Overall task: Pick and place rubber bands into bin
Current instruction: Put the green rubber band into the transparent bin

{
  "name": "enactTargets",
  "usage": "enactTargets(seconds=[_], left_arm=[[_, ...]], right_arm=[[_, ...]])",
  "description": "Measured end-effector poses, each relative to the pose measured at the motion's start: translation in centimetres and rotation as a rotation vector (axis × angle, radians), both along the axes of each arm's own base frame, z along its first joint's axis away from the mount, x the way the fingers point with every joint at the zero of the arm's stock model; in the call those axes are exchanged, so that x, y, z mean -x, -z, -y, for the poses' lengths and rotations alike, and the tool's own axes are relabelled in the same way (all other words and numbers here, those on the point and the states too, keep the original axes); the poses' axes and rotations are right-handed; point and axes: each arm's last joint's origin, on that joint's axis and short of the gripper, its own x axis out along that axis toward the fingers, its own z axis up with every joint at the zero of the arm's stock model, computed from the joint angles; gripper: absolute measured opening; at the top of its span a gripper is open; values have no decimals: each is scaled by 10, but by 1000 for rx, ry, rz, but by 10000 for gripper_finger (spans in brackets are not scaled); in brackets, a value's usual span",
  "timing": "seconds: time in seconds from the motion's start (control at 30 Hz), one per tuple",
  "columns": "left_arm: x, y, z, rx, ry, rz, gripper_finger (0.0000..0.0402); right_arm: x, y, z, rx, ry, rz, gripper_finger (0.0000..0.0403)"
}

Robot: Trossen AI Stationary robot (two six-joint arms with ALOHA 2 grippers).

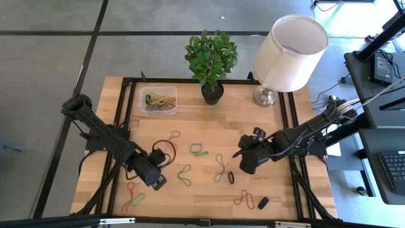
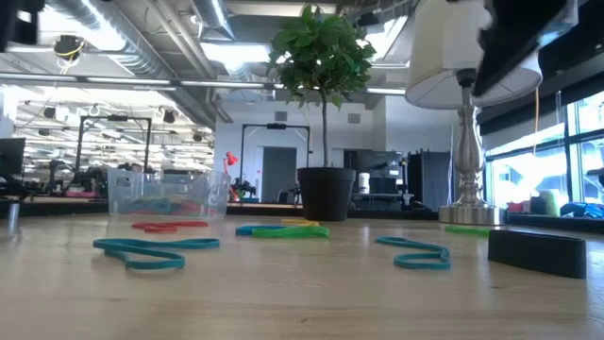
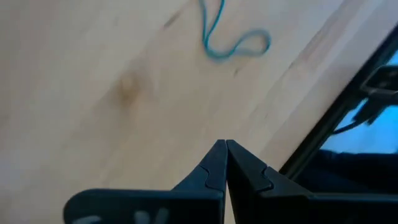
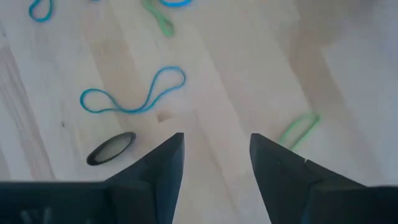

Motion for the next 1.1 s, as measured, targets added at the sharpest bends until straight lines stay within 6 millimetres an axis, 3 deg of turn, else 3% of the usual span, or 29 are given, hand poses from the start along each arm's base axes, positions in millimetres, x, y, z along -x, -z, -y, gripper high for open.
enactTargets(seconds=[0.27, 0.73, 1.1], left_arm=[[4, 24, 39, 48, 97, -191, 10], [26, 70, 81, -43, 209, -356, 115], [27, 113, 93, -151, 248, -462, 89]], right_arm=[[25, 24, 7, -189, 57, 106, 186], [26, 24, 7, -251, 41, 188, 186], [22, 21, 5, -252, -2, 233, 186]])
